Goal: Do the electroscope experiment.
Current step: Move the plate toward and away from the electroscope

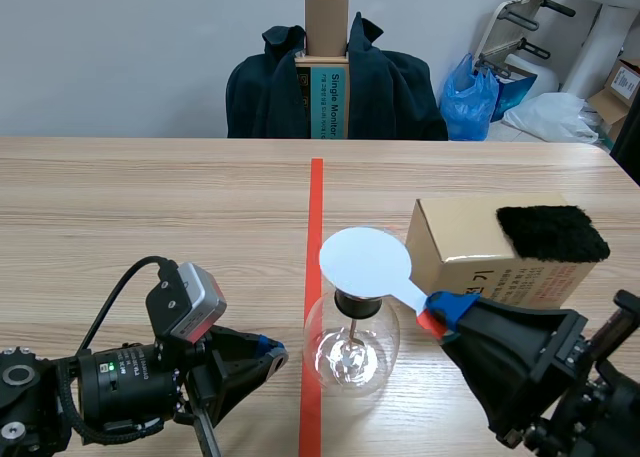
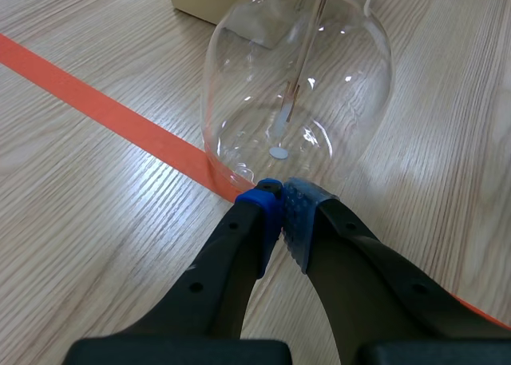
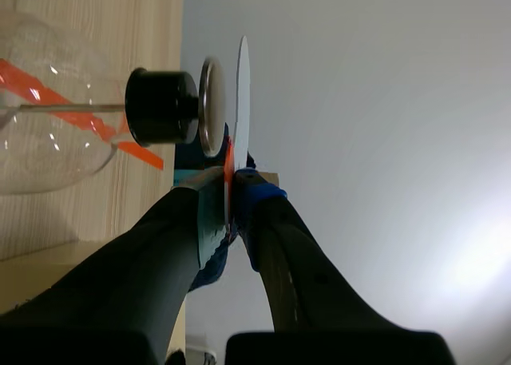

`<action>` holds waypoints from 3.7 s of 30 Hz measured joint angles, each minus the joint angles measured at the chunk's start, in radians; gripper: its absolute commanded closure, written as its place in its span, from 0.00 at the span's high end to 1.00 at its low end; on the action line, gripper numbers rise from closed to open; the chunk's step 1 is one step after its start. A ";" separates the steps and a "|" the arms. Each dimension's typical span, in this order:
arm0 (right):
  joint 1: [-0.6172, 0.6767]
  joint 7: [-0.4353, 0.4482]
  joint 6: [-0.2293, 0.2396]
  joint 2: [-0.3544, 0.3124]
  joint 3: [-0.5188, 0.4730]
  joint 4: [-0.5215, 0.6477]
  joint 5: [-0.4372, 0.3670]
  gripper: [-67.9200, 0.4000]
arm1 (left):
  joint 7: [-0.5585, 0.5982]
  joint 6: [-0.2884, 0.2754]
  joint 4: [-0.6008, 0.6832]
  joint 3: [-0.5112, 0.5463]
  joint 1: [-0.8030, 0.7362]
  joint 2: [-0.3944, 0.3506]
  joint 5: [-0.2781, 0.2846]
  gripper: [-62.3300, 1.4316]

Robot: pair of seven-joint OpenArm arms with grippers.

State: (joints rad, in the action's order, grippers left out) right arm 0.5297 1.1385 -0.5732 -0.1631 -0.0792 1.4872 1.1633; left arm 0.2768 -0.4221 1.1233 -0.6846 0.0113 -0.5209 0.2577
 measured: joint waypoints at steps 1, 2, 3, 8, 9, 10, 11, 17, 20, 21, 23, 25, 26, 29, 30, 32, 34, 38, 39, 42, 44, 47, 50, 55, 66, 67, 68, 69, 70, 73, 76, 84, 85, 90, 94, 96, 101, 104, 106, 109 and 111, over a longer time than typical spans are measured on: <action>0.000 0.005 0.000 0.000 0.000 0.000 0.000 0.02 | 0.000 0.000 0.000 0.000 0.000 0.000 0.000 0.05; 0.000 0.006 0.000 0.000 0.000 0.000 0.000 0.02 | 0.000 0.000 0.000 0.000 0.000 0.000 0.000 0.05; 0.000 0.009 0.000 0.000 0.000 0.000 0.000 0.02 | 0.000 0.000 0.000 0.000 0.000 0.000 0.000 0.05; 0.000 0.013 0.000 0.000 0.000 0.000 0.000 0.02 | -0.004 0.000 0.000 0.000 0.000 0.000 0.000 0.05; 0.000 0.013 0.000 0.000 0.000 0.000 0.000 0.02 | -0.004 0.000 0.000 0.000 0.000 0.000 0.000 0.05; 0.000 0.013 0.000 0.000 0.000 0.000 0.000 0.02 | -0.004 0.000 0.000 0.000 0.000 0.000 0.000 0.05; 0.000 0.013 0.000 0.000 0.000 0.000 0.000 0.02 | -0.004 0.000 0.000 0.000 0.000 0.000 0.000 0.05; 0.000 0.013 0.000 0.000 0.000 0.000 0.000 0.02 | -0.004 0.000 0.000 0.000 0.000 0.000 0.000 0.05; 0.000 0.006 0.000 0.000 0.000 0.000 0.000 0.02 | -0.004 0.000 0.000 0.000 0.000 0.000 0.000 0.05; 0.000 0.001 0.000 0.000 0.000 0.000 0.000 0.02 | -0.004 0.000 0.000 0.000 0.000 0.000 0.000 0.05; 0.000 -0.018 0.000 0.000 0.000 0.000 0.000 0.02 | -0.004 0.000 0.000 0.000 0.000 0.000 0.000 0.05; 0.000 -0.043 0.000 0.000 0.000 0.000 0.000 0.02 | -0.004 0.000 0.000 0.000 0.000 0.000 0.000 0.05; 0.000 -0.056 0.000 0.000 0.000 0.000 0.000 0.02 | -0.004 0.000 0.000 0.000 0.000 0.000 0.000 0.05; 0.000 -0.114 0.000 0.000 0.000 0.000 0.000 0.02 | -0.004 0.000 0.000 0.000 0.000 0.000 -0.024 0.05; 0.000 -0.142 0.000 0.000 0.000 0.000 0.000 0.02 | -0.004 0.000 0.000 0.000 0.000 0.000 -0.024 0.05; 0.000 -0.188 0.000 0.000 0.000 0.000 0.000 0.02 | -0.004 0.000 0.000 0.000 0.000 0.000 -0.024 0.05; 0.000 -0.232 0.000 0.000 0.000 0.000 0.000 0.02 | -0.004 0.000 0.000 0.000 0.000 0.000 -0.023 0.05; 0.000 -0.327 0.001 0.000 0.000 0.000 0.000 0.02 | -0.004 0.000 0.000 0.000 0.000 0.000 -0.023 0.05; 0.000 -0.352 0.001 0.000 0.000 0.000 -0.001 0.02 | -0.004 0.000 0.000 0.000 0.000 0.000 -0.023 0.05; 0.000 -0.429 0.001 0.000 0.000 0.000 -0.001 0.02 | -0.004 0.000 0.000 0.000 0.000 0.000 -0.023 0.05; 0.000 -0.470 0.001 0.000 0.000 0.000 -0.001 0.02 | -0.004 0.000 0.000 0.000 0.000 0.000 -0.023 0.05; 0.000 -0.513 0.001 0.000 0.000 0.000 -0.001 0.02 | -0.004 0.000 0.000 0.000 0.000 0.000 -0.023 0.05; 0.000 -0.515 0.001 0.000 0.000 0.000 -0.002 0.02 | -0.004 0.000 0.000 0.000 0.000 0.000 -0.023 0.05; 0.000 -0.470 0.001 0.000 0.000 0.000 -0.003 0.02 | -0.004 0.000 0.000 0.000 0.000 0.000 -0.023 0.05; 0.000 -0.220 0.000 0.000 0.000 0.000 -0.002 0.02 | -0.004 0.000 0.000 0.000 0.000 0.000 -0.023 0.05; 0.000 -0.192 0.000 0.000 0.000 0.000 -0.001 0.02 | -0.004 0.000 0.000 0.000 0.000 0.000 -0.023 0.05; 0.000 -0.166 0.000 0.000 0.000 0.000 0.000 0.02 | -0.004 0.000 0.000 0.000 0.000 0.000 -0.023 0.05; 0.000 -0.146 0.000 0.000 0.000 0.000 0.000 0.02 | -0.004 0.000 0.000 0.000 0.000 0.000 -0.023 0.05; 0.000 -0.127 0.000 0.000 0.000 0.000 -0.001 0.02 | -0.004 0.000 0.000 0.000 0.000 0.000 -0.023 0.05; -0.002 -0.082 0.000 0.000 0.000 0.000 0.000 0.02 | -0.004 0.000 0.000 0.000 0.000 0.000 -0.023 0.05; -0.003 -0.051 0.000 0.000 0.000 0.000 0.000 0.02 | -0.004 0.000 0.000 0.000 0.000 0.000 -0.023 0.05; -0.003 -0.001 0.000 0.000 0.000 0.000 0.000 0.02 | -0.004 0.000 0.000 0.000 0.000 0.000 -0.023 0.05; -0.003 0.005 0.000 0.000 0.000 0.000 0.000 0.02 | -0.004 0.000 0.000 0.000 0.000 0.000 -0.023 0.05; -0.003 0.014 -0.004 0.000 0.000 0.000 0.000 0.02 | -0.004 0.000 0.000 0.000 0.000 0.000 -0.023 0.05; -0.003 0.013 -0.004 0.000 0.000 0.000 0.000 0.02 | -0.004 0.000 0.000 0.000 0.000 0.000 -0.023 0.05; -0.003 0.013 -0.004 0.000 0.000 0.000 0.000 0.02 | -0.004 0.000 0.000 0.000 0.000 0.000 -0.023 0.05; -0.003 0.012 -0.004 0.000 0.000 0.000 0.000 0.02 | -0.004 0.000 0.000 0.000 0.000 0.000 -0.023 0.05; -0.003 -0.007 -0.004 0.000 0.000 0.000 0.000 0.02 | -0.004 0.000 0.000 0.000 0.000 0.000 -0.023 0.05; -0.003 -0.037 -0.003 0.000 0.000 0.000 0.000 0.02 | -0.004 0.000 0.000 0.000 0.000 0.000 -0.023 0.05; -0.003 -0.094 -0.003 0.000 0.000 0.000 0.000 0.02 | -0.004 0.000 0.000 0.000 0.000 0.000 -0.023 0.05; -0.003 -0.132 -0.003 0.000 0.000 0.000 -0.001 0.02 | -0.004 0.000 0.000 0.000 0.000 0.000 -0.023 0.05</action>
State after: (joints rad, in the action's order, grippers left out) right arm 0.5270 1.0069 -0.5766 -0.1631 -0.0792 1.4876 1.1625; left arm 0.2726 -0.4225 1.1233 -0.6846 0.0113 -0.5209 0.2344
